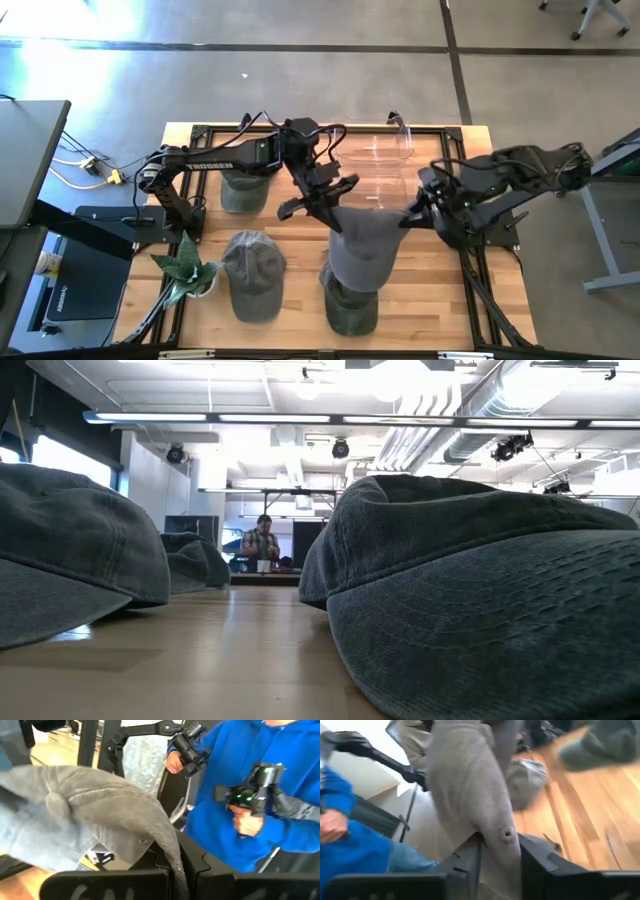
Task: Pick & Place hat
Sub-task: Put the right gray cap into the top transparent bin
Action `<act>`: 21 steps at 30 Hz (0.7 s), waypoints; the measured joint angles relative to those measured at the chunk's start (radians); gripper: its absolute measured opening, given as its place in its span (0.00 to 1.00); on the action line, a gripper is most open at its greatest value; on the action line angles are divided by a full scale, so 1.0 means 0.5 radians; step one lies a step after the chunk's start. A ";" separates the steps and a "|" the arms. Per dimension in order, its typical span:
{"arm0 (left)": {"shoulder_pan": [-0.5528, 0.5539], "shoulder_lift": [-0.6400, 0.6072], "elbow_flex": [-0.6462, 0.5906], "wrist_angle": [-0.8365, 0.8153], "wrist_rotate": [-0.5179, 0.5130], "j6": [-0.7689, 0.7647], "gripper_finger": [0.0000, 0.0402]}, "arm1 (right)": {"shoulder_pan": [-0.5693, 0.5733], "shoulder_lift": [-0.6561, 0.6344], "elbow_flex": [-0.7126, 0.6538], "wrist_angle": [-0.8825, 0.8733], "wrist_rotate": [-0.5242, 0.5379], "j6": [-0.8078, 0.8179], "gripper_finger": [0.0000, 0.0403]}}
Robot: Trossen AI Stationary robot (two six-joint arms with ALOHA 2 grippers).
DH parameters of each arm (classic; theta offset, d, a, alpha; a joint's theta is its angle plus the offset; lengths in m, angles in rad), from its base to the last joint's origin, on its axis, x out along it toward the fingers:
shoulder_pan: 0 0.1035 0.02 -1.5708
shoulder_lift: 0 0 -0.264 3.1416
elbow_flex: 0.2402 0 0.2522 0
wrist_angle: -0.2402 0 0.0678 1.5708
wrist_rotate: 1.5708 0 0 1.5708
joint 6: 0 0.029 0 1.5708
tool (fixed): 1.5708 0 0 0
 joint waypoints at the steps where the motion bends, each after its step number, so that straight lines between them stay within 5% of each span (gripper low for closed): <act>1: 0.000 0.000 0.000 -0.015 -0.026 0.030 0.00 | -0.016 0.000 0.000 -0.028 -0.006 0.008 0.31; 7: -0.008 0.000 0.000 -0.349 -0.235 0.330 0.00 | -0.074 0.001 0.000 -0.217 -0.007 -0.091 0.54; 11: -0.059 0.000 0.002 -0.746 -0.564 0.696 0.00 | -0.108 0.001 -0.012 -0.286 0.024 -0.154 0.65; 17: -0.206 0.001 0.002 -1.175 -1.324 1.262 0.00 | -0.228 -0.091 -0.482 0.099 -0.088 -0.243 0.73; 21: -0.296 0.001 0.002 -1.185 -1.510 1.466 0.00 | -0.407 -0.136 -0.756 0.551 -0.278 -0.272 0.73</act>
